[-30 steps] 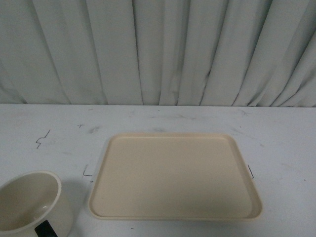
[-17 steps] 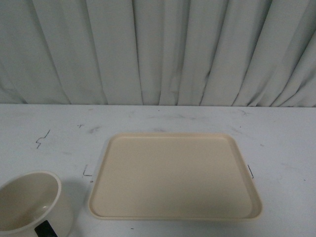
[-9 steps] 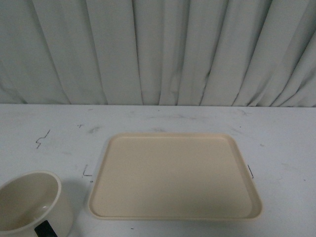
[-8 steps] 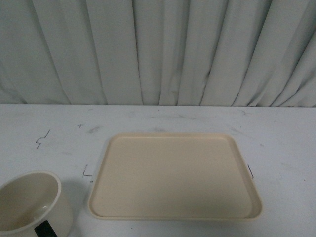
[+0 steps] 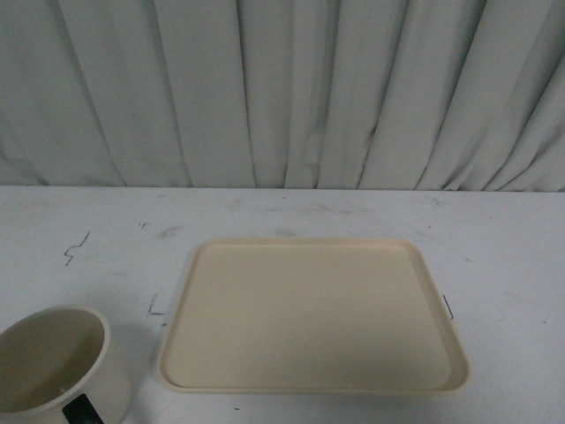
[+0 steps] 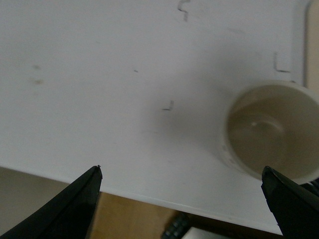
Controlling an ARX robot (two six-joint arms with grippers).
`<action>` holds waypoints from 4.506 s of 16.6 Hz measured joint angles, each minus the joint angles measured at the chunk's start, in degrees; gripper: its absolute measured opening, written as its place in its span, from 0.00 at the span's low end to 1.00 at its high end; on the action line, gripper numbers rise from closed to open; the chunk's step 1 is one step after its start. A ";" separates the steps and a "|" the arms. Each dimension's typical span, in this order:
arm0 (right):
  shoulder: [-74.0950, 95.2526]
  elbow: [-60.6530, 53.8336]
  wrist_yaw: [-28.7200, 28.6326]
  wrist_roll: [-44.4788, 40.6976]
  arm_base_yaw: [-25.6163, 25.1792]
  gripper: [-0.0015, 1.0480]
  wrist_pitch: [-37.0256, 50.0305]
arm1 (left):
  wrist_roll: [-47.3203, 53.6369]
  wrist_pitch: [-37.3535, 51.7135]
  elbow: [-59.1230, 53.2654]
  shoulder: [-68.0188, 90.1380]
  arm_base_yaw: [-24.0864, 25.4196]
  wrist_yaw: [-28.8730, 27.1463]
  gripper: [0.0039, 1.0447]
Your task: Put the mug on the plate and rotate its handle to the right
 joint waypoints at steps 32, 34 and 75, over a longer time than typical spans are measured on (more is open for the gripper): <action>0.00 0.00 0.02 0.00 0.00 0.94 -0.02 | 10.88 -0.90 43.36 51.93 -14.91 25.99 0.03; 0.00 0.00 0.02 0.00 0.00 0.94 -0.02 | 11.32 -1.46 44.74 54.77 -17.03 25.29 0.03; 0.02 0.00 0.02 0.00 0.00 0.94 -0.04 | 7.96 70.93 -23.63 1.49 4.04 18.51 0.01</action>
